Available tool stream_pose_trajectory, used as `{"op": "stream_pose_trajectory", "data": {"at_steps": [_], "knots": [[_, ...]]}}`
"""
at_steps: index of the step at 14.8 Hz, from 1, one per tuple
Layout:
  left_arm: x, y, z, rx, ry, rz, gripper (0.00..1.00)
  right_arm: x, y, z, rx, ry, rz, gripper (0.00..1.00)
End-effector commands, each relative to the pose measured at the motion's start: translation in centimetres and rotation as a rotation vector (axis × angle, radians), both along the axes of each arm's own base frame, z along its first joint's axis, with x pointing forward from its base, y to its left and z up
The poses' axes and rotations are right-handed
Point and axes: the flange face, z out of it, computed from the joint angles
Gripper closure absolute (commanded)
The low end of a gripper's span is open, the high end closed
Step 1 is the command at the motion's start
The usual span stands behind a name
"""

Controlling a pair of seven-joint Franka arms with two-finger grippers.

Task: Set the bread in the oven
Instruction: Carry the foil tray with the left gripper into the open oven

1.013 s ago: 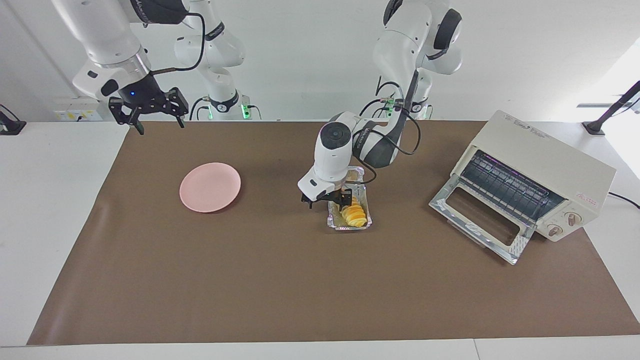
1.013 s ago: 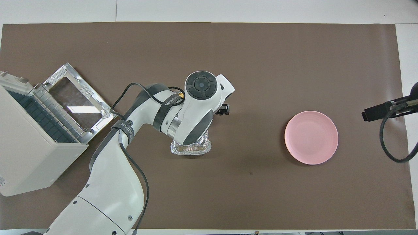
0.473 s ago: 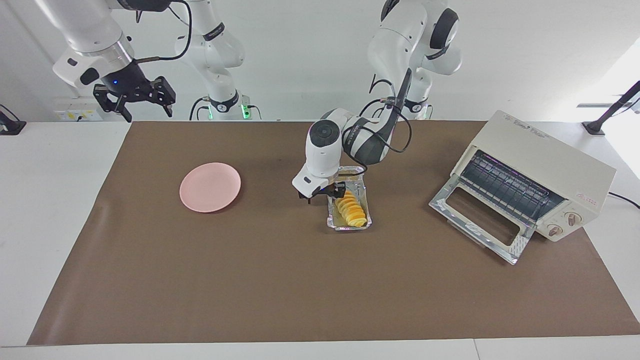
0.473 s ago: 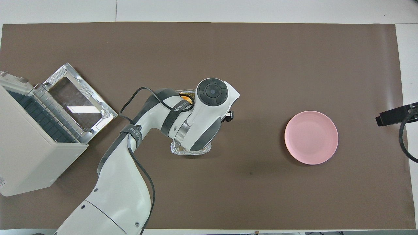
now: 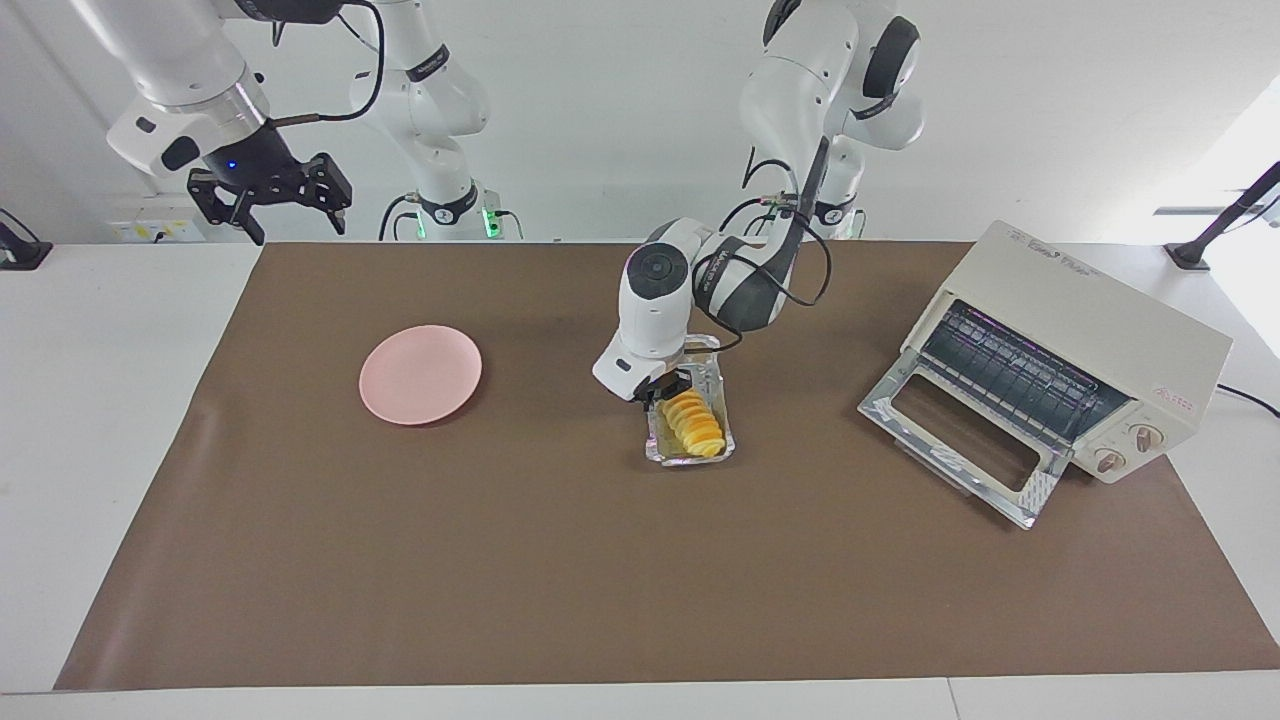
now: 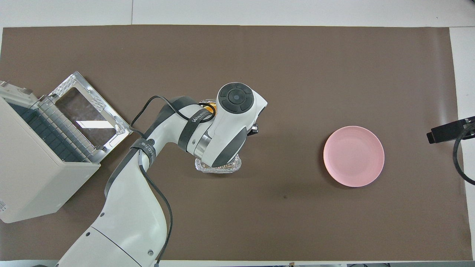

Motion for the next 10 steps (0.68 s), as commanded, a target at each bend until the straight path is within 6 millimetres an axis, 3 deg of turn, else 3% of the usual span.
{"op": "stream_pose_trajectory", "data": {"at_steps": [1, 5, 8, 10], "knots": [[2.2, 3.0, 3.6, 0.054, 0.039, 0.083, 1.00, -0.5, -0.4, 0.0, 0.003, 0.006, -0.013, 0.00], [8.0, 11.5, 8.0, 0.126, -0.004, 0.238, 1.00, -0.5, 0.3, 0.0, 0.002, 0.009, 0.008, 0.00], [11.5, 18.3, 8.7, 0.165, -0.062, 0.363, 1.00, -0.5, 0.1, 0.0, 0.002, 0.009, 0.004, 0.00], [14.0, 24.2, 8.7, 0.174, -0.086, 0.456, 1.00, -0.6, 0.1, 0.0, 0.002, 0.011, 0.004, 0.00]]}}
